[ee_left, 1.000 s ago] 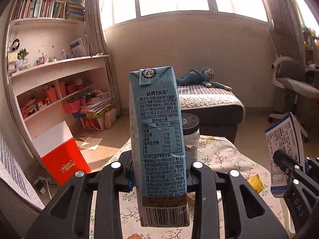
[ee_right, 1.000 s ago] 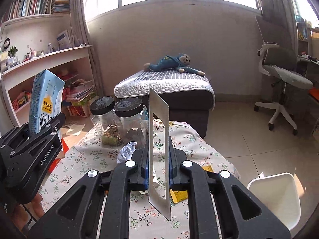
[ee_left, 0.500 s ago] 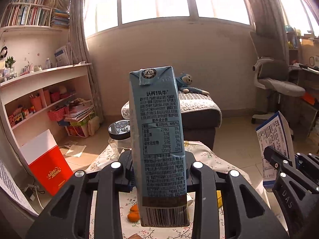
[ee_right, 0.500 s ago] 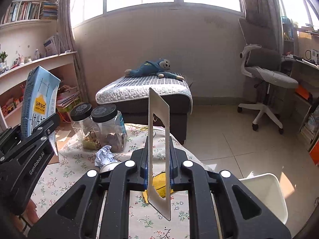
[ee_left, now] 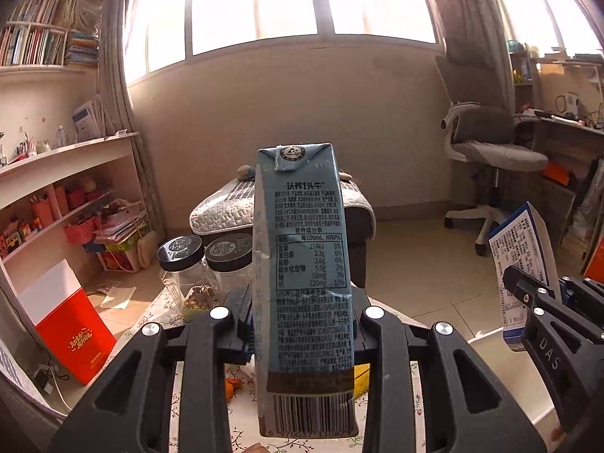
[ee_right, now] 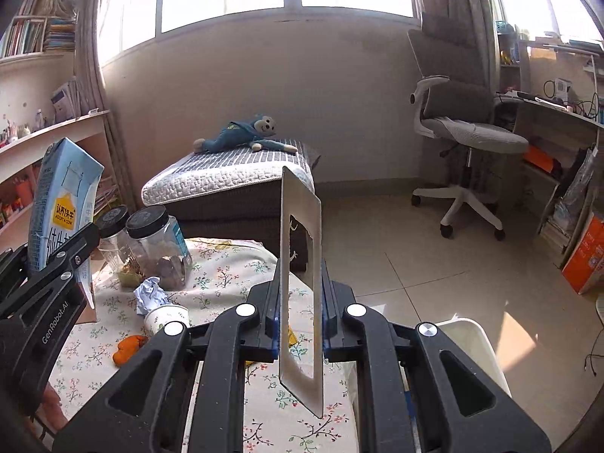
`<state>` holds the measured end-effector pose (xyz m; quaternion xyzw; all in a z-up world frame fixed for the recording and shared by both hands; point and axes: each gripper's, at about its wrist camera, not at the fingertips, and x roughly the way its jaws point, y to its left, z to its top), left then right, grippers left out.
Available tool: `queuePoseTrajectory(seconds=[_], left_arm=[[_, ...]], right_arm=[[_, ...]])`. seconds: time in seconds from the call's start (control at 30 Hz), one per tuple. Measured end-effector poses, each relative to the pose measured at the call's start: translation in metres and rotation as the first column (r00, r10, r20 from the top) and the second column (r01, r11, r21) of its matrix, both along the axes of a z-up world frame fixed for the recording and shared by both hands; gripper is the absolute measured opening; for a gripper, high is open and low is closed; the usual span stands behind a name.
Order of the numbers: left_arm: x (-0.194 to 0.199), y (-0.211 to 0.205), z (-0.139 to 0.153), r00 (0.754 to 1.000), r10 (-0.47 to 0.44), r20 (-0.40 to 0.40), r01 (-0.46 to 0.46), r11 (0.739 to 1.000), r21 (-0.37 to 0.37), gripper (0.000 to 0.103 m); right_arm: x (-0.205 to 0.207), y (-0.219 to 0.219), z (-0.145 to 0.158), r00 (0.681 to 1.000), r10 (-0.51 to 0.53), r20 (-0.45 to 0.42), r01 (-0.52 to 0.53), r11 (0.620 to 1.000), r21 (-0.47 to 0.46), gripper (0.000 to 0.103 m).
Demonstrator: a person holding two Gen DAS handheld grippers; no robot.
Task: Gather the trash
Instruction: 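Carry both items to the wastebasket and open the right tool releasing the cardboard, then open the left tool over the wastebasket releasing the milk carton, then move both open tools back over the table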
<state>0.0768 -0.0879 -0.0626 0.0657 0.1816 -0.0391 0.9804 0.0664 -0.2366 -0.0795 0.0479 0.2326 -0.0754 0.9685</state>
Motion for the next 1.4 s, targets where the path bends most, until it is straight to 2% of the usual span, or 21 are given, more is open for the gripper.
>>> queuePoseTrajectory(seconds=[0.4, 0.43, 0.5, 0.53, 0.57, 0.63, 0.77, 0.97, 1.13, 1.17, 1.2, 1.23, 1.27, 1.33, 1.4], left_arm=[[-0.011, -0.067, -0.012, 0.99, -0.14, -0.012, 0.14, 0.989, 0.039, 0.031], [-0.013, -0.074, -0.013, 0.988, -0.151, -0.013, 0.151, 0.988, 0.039, 0.031], [-0.014, -0.085, -0.013, 0.985, -0.173, -0.019, 0.174, 0.984, 0.035, 0.031], [-0.015, -0.091, -0.013, 0.983, -0.183, -0.022, 0.184, 0.982, 0.033, 0.031], [-0.015, -0.097, -0.014, 0.981, -0.194, -0.026, 0.195, 0.98, 0.031, 0.031], [-0.016, -0.108, -0.016, 0.976, -0.216, -0.038, 0.218, 0.976, 0.028, 0.031], [-0.019, -0.132, -0.022, 0.964, -0.26, -0.056, 0.262, 0.964, 0.033, 0.031], [-0.02, -0.17, -0.025, 0.94, -0.329, -0.084, 0.332, 0.943, 0.016, 0.031], [-0.019, -0.204, -0.027, 0.908, -0.4, -0.123, 0.401, 0.916, -0.023, 0.032], [-0.018, -0.211, -0.028, 0.893, -0.429, -0.135, 0.429, 0.903, -0.037, 0.035], [-0.016, -0.218, -0.029, 0.876, -0.457, -0.155, 0.454, 0.889, -0.053, 0.042], [-0.014, -0.223, -0.028, 0.861, -0.476, -0.177, 0.47, 0.879, -0.076, 0.065], [-0.012, -0.226, -0.027, 0.854, -0.485, -0.189, 0.475, 0.874, -0.101, 0.076], [-0.012, -0.23, -0.023, 0.852, -0.484, -0.198, 0.469, 0.875, -0.12, 0.076], [-0.014, -0.229, -0.02, 0.873, -0.454, -0.179, 0.444, 0.891, -0.096, 0.076]], right_arm=[[-0.016, -0.076, -0.012, 0.988, -0.154, -0.033, 0.155, 0.988, 0.024, 0.014], [-0.018, -0.083, -0.012, 0.984, -0.173, -0.035, 0.174, 0.984, 0.026, 0.017], [-0.023, -0.096, -0.012, 0.976, -0.214, -0.037, 0.215, 0.976, 0.041, 0.033], [-0.027, -0.103, -0.013, 0.97, -0.241, -0.027, 0.242, 0.969, 0.049, 0.052], [-0.031, -0.109, -0.012, 0.964, -0.266, -0.021, 0.267, 0.962, 0.053, 0.062], [-0.037, -0.123, -0.011, 0.955, -0.297, -0.015, 0.297, 0.952, 0.07, 0.065], [-0.052, -0.149, -0.012, 0.924, -0.383, 0.0, 0.382, 0.92, 0.088, 0.085], [-0.071, -0.176, -0.013, 0.871, -0.491, 0.007, 0.489, 0.869, 0.068, 0.095], [-0.088, -0.195, -0.009, 0.827, -0.562, 0.016, 0.561, 0.827, 0.034, 0.096], [-0.09, -0.198, -0.009, 0.817, -0.576, 0.016, 0.575, 0.817, 0.028, 0.096], [-0.092, -0.201, -0.009, 0.809, -0.588, 0.016, 0.588, 0.809, 0.023, 0.096], [-0.094, -0.204, -0.009, 0.801, -0.599, 0.014, 0.598, 0.801, 0.019, 0.096], [-0.095, -0.206, -0.01, 0.795, -0.606, 0.011, 0.606, 0.795, 0.017, 0.096], [-0.098, -0.209, -0.011, 0.789, -0.615, 0.004, 0.615, 0.789, 0.015, 0.096], [-0.099, -0.208, -0.012, 0.778, -0.628, -0.001, 0.628, 0.778, 0.001, 0.096]])
